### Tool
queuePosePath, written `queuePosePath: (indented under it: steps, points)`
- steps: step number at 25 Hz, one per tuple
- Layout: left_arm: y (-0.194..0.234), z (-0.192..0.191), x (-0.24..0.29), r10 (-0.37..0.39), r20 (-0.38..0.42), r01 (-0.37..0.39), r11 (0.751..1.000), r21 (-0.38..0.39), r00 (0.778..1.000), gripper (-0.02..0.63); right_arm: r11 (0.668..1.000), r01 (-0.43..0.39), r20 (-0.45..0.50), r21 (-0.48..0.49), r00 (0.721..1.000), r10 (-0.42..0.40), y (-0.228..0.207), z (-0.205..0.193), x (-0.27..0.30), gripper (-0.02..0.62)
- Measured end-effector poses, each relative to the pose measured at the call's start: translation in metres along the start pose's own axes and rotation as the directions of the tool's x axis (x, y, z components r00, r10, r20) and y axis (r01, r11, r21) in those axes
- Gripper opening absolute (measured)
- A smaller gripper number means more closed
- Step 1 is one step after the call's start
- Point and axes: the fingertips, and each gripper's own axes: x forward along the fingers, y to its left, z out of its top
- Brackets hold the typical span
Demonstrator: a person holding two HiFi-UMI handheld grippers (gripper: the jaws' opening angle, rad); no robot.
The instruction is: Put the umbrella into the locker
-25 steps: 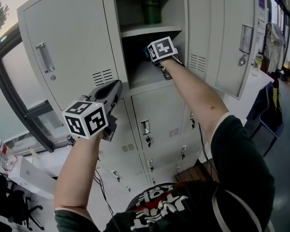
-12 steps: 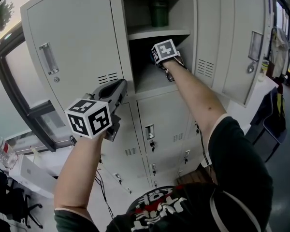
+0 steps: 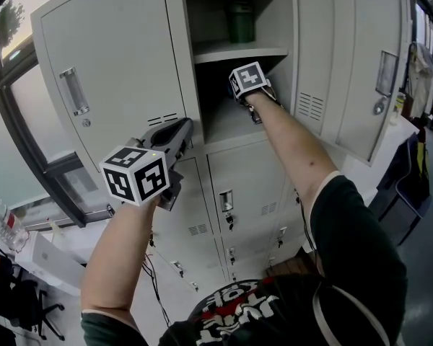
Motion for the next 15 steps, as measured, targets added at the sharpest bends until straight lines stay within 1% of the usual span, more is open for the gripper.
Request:
queuePosePath:
  steps: [6,8,11,15]
  points:
    - [-0.005,-0.001,0.002,-0.016,0.004,0.016,1.000,-0.007,1.000,0.009,1.000,-0.021,-0.020,0.000,1.000,0.021,0.001,-0.006,0.000,0.260]
    - [-0.007,-0.001,0.002,-0.023,0.007,0.023,1.000,-0.009,1.000,0.009,1.000,-0.028,-0.020,-0.011,0.999,0.028,0.003,-0.006,-0.001,0.292]
    - [-0.011,0.000,0.001,-0.031,0.010,0.031,0.999,-0.011,0.999,0.009,0.999,-0.036,-0.006,-0.017,0.999,0.036,0.006,-0.004,-0.005,0.304]
    - [-0.012,-0.004,0.000,-0.032,0.007,0.032,0.999,-0.017,0.999,0.009,0.999,-0.024,0.024,-0.032,0.999,0.025,0.008,0.000,-0.013,0.313]
